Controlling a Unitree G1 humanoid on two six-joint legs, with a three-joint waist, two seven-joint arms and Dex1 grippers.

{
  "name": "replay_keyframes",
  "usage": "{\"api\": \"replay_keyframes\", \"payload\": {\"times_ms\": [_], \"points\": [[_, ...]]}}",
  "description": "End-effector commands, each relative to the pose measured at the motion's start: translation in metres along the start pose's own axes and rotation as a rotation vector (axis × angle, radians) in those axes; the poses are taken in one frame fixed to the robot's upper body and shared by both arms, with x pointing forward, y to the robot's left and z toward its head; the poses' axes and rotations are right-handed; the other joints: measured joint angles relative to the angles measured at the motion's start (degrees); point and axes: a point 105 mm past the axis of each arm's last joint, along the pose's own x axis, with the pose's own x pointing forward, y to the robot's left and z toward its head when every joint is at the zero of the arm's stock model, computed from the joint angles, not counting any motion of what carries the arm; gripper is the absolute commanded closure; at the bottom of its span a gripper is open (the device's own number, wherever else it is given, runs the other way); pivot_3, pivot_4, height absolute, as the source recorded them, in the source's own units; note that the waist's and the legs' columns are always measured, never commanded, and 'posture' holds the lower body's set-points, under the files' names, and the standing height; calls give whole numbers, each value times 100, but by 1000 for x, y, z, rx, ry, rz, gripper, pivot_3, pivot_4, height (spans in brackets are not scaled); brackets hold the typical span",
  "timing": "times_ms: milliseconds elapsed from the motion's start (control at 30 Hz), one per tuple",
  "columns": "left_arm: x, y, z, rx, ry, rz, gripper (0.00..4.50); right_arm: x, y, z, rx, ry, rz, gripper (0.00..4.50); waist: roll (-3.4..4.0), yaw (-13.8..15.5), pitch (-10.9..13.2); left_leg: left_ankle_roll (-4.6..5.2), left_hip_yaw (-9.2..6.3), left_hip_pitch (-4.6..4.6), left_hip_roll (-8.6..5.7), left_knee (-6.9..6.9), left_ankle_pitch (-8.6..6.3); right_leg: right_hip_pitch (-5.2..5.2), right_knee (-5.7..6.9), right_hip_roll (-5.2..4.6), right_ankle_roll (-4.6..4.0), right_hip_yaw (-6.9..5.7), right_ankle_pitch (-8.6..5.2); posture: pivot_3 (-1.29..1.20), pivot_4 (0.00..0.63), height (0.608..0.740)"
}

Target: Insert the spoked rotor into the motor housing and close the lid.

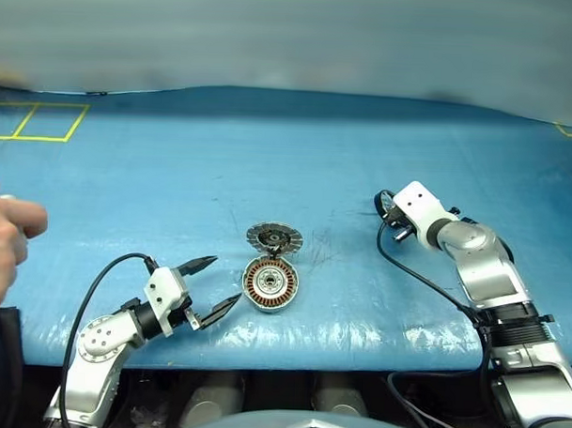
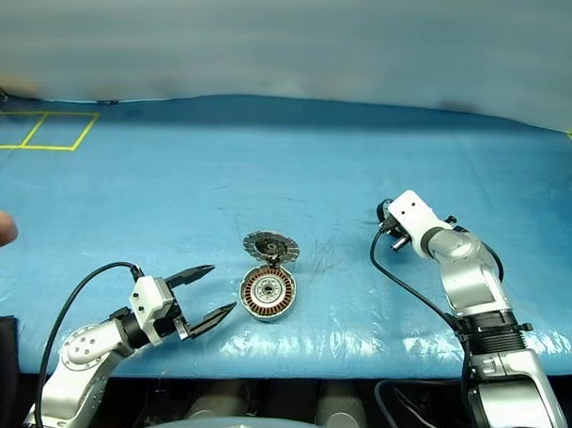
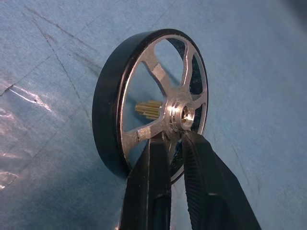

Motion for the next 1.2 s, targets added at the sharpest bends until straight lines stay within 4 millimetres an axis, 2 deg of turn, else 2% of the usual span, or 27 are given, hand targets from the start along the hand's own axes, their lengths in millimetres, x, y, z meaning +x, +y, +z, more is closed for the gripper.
{"api": "replay_keyframes", "payload": {"times_ms": [33,267,367,467,533,633,800,900,1100,1200], "points": [[-1,2,6,37,-20,2,0,2,19,-6,15,15,66,4399,-1,3,-1,-1,3,0,4,1,0,0,0,0,6,0,-3,0,150,740],[0,2,3,36,-20,2,0,-5,20,1,13,-39,69,4400,-2,8,-2,-16,5,4,27,2,-3,-3,1,4,-1,-2,2,0,150,740],[0,2,2,37,-21,2,0,-13,22,12,-3,-103,61,4400,-2,9,-2,-18,5,3,29,1,-5,-4,1,5,1,-2,3,0,150,740],[0,2,1,35,-22,2,0,-32,35,34,11,-273,137,4400,0,12,-1,-19,5,-1,30,0,-6,-8,0,5,7,-3,6,0,150,740],[-1,2,0,34,-20,1,0,-44,43,41,-3,-337,177,4400,8,17,4,-19,5,-3,31,-1,-7,-11,0,5,12,-3,8,0,150,740],[-1,1,0,28,-17,-6,0,-61,53,36,-37,-353,220,4400,14,25,7,-18,6,-11,29,1,-7,-17,0,4,14,-3,9,0,150,740],[-2,-1,-2,16,-8,-43,0,-88,62,34,31,-420,280,4400,14,62,8,-19,5,-12,30,3,-8,-14,-2,3,7,-4,4,0,150,740],[2,-1,-2,11,-2,-94,0,-108,85,29,27,-415,374,4400,14,85,7,-20,5,-12,33,2,-9,-14,-2,3,1,-8,-2,0,150,740],[9,-1,-2,2,4,-152,0,-121,110,42,-9,-464,434,4400,17,42,10,-24,19,-8,44,10,-12,-13,-2,-2,0,-15,0,0,150,740],[10,0,-2,0,6,-168,0,-126,121,54,-40,-519,471,4400,17,37,10,-30,21,-7,45,10,-15,-13,-2,-4,0,-18,0,0,150,740]]}}
